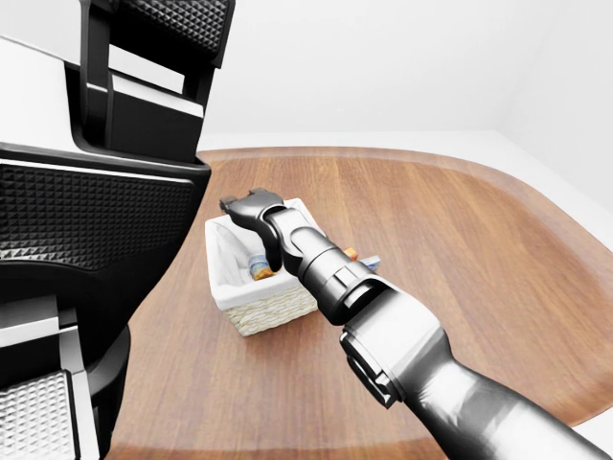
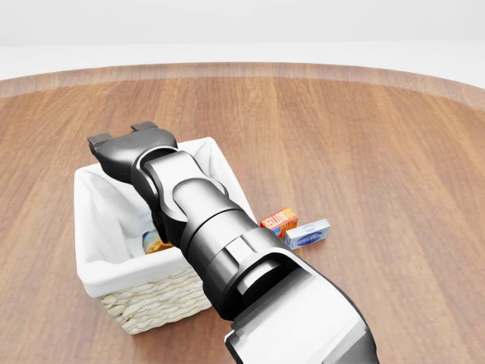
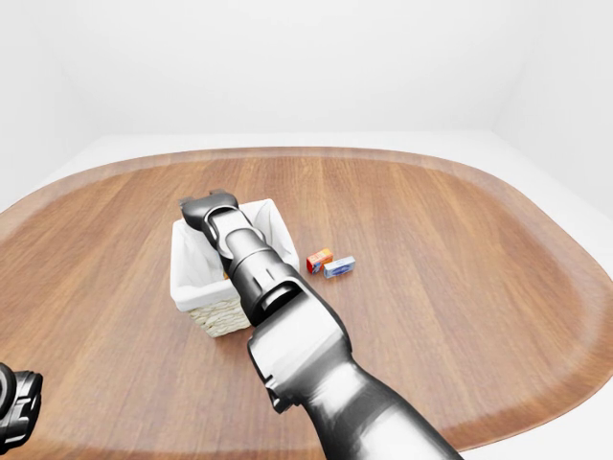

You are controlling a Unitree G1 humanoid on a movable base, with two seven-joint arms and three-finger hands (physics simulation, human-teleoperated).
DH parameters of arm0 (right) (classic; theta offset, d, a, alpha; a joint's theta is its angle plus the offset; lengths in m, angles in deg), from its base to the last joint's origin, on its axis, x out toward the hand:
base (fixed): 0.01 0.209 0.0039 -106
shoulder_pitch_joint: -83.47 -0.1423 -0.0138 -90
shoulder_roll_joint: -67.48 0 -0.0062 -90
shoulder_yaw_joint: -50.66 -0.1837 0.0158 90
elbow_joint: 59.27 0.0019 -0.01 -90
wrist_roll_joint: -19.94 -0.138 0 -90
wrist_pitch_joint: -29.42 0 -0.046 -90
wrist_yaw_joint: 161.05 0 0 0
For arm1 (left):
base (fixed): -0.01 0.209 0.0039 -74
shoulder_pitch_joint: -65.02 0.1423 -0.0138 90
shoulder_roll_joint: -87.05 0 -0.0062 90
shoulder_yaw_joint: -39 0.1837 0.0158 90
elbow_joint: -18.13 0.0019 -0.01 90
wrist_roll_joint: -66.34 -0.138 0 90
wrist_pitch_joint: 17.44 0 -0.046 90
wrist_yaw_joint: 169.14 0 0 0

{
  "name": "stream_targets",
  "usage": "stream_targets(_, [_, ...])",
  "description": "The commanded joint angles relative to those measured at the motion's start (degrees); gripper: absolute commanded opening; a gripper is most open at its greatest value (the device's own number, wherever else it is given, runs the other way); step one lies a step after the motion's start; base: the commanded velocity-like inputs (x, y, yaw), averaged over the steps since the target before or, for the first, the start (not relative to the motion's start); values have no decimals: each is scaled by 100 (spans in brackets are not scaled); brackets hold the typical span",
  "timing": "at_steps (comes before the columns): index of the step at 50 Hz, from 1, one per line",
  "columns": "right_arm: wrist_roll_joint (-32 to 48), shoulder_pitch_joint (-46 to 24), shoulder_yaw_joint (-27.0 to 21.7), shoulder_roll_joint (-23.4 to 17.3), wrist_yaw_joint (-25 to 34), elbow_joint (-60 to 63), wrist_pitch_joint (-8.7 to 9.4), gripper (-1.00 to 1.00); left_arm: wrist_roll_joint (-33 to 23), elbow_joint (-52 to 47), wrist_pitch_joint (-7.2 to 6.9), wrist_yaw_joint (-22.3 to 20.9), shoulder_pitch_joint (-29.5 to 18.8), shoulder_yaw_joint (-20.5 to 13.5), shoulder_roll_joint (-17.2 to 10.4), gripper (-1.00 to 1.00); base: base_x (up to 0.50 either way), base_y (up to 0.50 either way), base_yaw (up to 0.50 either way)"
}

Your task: Pick up the alphabet soup and put it in the basket.

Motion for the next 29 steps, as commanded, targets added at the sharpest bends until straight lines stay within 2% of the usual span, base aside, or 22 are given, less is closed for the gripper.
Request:
stream_targets(1, [0, -3, 7, 3, 45, 21, -7, 100, -34, 0, 0, 0, -3, 41, 10, 100, 0, 0, 0])
stream_targets(10, [-41, -171, -27, -53, 62, 35, -53, 100, -159, 0, 0, 0, 50, 101, 1, 100, 0, 0, 0])
stream_targets(18, [-191, -503, -61, -91, 216, 63, -71, 100, 6, 0, 0, 0, -24, 42, 5, 100, 0, 0, 0])
stream_targets(29, [-231, -659, 1, -257, 301, 65, -83, 100, -169, 0, 0, 0, 32, 101, -20, 100, 0, 0, 0])
